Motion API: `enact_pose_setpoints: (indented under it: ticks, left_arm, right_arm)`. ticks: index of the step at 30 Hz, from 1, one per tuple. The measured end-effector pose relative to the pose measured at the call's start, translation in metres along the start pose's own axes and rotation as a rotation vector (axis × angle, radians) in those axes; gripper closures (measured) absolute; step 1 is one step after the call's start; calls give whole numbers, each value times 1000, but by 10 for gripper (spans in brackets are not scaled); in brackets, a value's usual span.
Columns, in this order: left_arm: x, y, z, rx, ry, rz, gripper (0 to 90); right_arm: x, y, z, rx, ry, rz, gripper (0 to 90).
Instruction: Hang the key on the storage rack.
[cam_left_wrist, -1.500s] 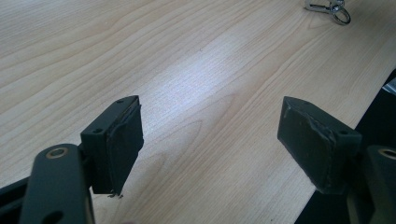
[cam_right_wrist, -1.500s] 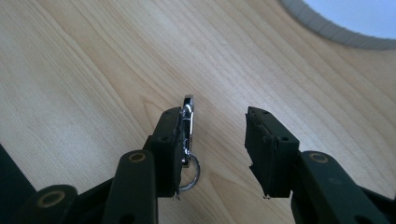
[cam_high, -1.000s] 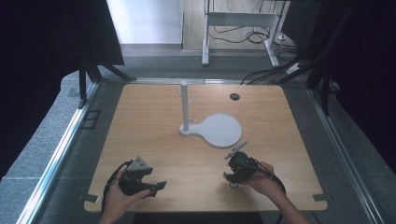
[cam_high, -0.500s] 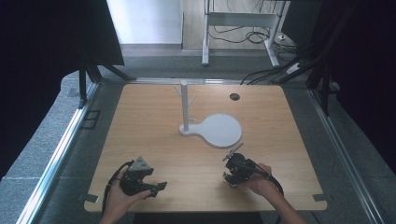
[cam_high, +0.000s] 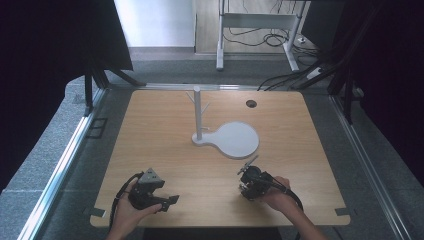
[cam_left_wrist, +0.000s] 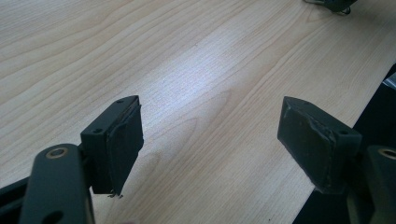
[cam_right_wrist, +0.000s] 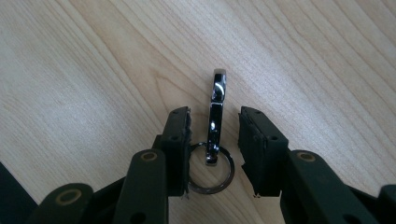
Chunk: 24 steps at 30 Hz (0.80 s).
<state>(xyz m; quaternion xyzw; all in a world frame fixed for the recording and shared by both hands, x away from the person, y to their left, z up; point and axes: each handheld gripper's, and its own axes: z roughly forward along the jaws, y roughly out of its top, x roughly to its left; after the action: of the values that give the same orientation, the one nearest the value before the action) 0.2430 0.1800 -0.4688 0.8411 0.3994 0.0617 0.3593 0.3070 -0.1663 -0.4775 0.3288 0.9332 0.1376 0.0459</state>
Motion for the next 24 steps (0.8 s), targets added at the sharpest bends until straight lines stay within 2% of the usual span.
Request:
enact_pose_setpoints:
  ticks: [9,12,19,24]
  left_arm:
    - [0,0,0,1,0,-3,229]
    - [0,0,0,1,1,-3,229]
    - [-1,0,1,5,-1,-1,229]
    - [-1,0,1,5,-1,-1,229]
  right_arm:
    - [1,-2,0,11,-13,-7,691]
    - [2,-2,0,17,-29,-12,722]
    - [1,-2,0,31,-24,-12,836]
    - [2,-1,0,38,-32,-19,844]
